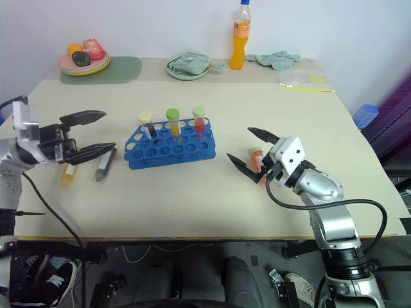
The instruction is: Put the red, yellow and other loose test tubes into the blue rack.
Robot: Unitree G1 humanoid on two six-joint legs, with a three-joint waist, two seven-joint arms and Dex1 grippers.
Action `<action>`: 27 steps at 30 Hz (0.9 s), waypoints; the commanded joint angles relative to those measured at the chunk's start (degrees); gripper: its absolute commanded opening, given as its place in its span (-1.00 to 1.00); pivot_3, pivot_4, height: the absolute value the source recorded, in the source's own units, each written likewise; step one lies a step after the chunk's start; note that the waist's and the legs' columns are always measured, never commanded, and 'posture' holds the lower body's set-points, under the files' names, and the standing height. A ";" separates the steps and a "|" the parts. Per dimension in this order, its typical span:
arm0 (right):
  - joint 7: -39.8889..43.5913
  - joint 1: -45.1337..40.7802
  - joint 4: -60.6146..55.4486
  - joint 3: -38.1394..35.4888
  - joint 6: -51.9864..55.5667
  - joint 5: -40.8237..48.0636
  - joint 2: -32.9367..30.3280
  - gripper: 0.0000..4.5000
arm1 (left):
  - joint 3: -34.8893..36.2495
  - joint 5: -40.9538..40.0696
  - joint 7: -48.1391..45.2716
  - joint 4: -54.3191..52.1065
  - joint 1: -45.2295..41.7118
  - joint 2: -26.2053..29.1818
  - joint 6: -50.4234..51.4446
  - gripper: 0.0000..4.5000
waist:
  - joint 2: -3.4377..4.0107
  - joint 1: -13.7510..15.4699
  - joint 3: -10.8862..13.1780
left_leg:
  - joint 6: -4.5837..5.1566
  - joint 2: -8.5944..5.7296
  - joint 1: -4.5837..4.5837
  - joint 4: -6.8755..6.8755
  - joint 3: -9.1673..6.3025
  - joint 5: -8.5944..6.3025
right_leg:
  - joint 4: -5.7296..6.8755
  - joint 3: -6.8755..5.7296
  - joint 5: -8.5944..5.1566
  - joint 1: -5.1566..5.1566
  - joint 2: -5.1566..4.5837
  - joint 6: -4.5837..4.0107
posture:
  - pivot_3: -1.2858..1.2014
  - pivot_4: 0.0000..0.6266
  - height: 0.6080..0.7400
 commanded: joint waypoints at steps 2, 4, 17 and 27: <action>0.65 0.24 -2.21 -2.46 -0.21 0.93 -2.01 1.00 | 0.56 -0.11 -0.08 -2.26 2.72 -1.56 -1.34 0.99 | 0.00 -0.09 0.00 | 0.00 0.00 -0.01 0.00 0.00 0.00 | 0.00 0.00 0.00 0.00 0.00 0.00 | 0.03 -0.52 1.00; 0.42 0.08 -2.45 -2.65 0.32 0.92 -2.49 1.00 | 0.81 0.06 -0.37 -1.63 3.94 -2.39 -2.17 0.99 | -0.01 -0.12 0.00 | 0.00 0.01 0.01 0.00 -0.01 0.00 | 0.01 0.00 0.00 0.00 0.01 0.00 | 0.03 -0.52 1.00; -1.81 -1.86 -1.48 -9.05 9.41 3.54 -6.50 1.00 | -1.18 0.60 -3.05 3.59 -0.23 -7.59 -6.74 0.99 | -0.02 0.01 -0.01 | 0.00 -0.01 -0.01 0.02 -0.01 0.00 | 0.02 0.01 0.00 0.01 -0.01 0.00 | 0.03 -0.52 1.00; -12.28 -10.84 -2.27 -9.88 38.04 5.69 -8.87 1.00 | -5.53 -0.10 -0.68 -11.19 4.83 -8.23 0.45 0.99 | 0.01 0.02 -0.01 | 0.00 0.01 0.00 0.02 -0.03 0.00 | 0.04 0.02 0.00 0.00 0.00 -0.01 | 0.03 -0.52 1.00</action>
